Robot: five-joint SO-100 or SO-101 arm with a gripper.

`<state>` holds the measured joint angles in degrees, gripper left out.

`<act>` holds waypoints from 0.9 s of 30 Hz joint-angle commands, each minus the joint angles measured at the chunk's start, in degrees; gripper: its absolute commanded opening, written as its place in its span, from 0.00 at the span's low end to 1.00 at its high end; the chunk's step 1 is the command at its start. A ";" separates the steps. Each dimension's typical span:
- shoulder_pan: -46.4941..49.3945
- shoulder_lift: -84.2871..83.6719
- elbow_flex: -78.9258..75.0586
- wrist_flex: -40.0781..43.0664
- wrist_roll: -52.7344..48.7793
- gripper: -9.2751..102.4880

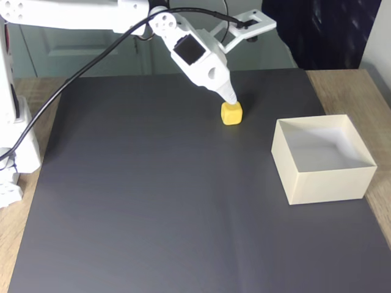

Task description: Grasp a cube block and put it in the white box.

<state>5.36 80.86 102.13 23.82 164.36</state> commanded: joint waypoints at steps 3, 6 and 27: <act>0.70 -0.62 -3.16 0.00 0.70 0.27; 1.14 -0.79 -3.25 0.18 1.14 0.29; 3.87 -6.77 -5.89 1.23 2.72 0.37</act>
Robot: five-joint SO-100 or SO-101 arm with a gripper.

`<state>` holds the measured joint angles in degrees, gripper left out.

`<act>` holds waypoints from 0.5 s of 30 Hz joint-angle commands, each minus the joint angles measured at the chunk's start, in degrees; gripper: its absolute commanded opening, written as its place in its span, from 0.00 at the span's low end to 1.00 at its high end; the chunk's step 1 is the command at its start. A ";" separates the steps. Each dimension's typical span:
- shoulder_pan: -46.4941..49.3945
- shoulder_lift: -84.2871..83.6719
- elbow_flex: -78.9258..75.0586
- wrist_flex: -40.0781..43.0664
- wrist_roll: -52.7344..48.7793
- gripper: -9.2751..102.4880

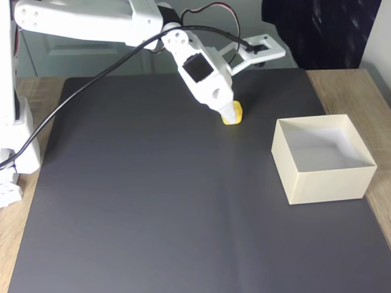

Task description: Grasp a cube block and put it in the white box.

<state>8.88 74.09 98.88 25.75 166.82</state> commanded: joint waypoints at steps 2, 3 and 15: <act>0.35 -0.97 -2.90 -1.14 0.26 0.38; 0.35 -1.41 -3.16 -1.32 0.35 0.38; -0.88 -9.49 -15.21 1.58 -0.09 0.37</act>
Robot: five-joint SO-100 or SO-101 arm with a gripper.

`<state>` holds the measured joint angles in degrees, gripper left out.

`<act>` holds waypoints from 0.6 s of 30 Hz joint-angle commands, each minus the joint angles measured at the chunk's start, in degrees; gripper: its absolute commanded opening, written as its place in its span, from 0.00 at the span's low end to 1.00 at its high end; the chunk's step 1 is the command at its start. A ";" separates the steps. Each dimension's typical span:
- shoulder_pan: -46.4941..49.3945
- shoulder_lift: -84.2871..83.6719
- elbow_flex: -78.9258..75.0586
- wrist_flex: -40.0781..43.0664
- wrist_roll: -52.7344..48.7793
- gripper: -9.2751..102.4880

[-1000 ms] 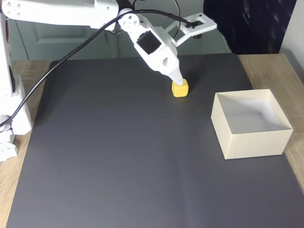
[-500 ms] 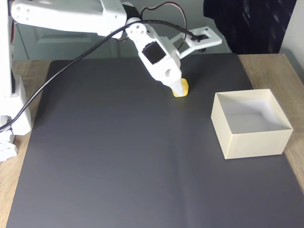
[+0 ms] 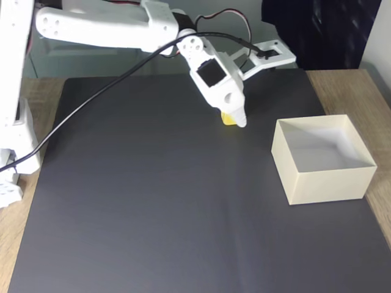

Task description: Grasp a cube block and put it in the white box.

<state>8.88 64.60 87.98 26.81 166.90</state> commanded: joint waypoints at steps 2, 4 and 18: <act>-1.49 -1.32 -5.62 0.97 -0.26 0.37; -2.02 -1.85 -5.89 0.97 -0.35 0.37; -4.31 -3.69 -5.89 1.23 0.09 0.33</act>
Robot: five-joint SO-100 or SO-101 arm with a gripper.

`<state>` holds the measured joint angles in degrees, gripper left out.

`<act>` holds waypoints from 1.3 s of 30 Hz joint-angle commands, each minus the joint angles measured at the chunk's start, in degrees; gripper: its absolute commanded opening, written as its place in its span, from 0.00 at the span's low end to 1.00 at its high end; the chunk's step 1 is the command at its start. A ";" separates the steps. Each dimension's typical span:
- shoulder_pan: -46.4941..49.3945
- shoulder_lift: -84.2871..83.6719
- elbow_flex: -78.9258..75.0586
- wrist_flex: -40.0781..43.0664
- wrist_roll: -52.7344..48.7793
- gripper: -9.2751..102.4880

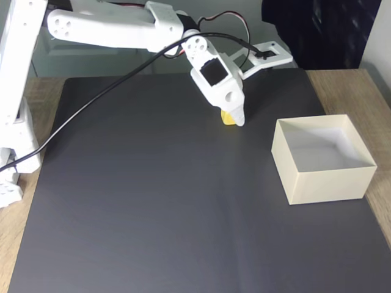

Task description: Grasp a cube block and put it in the white box.

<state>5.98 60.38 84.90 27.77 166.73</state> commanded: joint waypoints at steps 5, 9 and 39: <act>-1.67 -0.09 -2.81 0.35 0.70 0.32; -1.76 -0.62 -2.81 0.18 0.79 0.32; -3.69 6.33 -3.25 0.97 2.90 0.08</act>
<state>3.87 60.38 84.20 28.92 168.93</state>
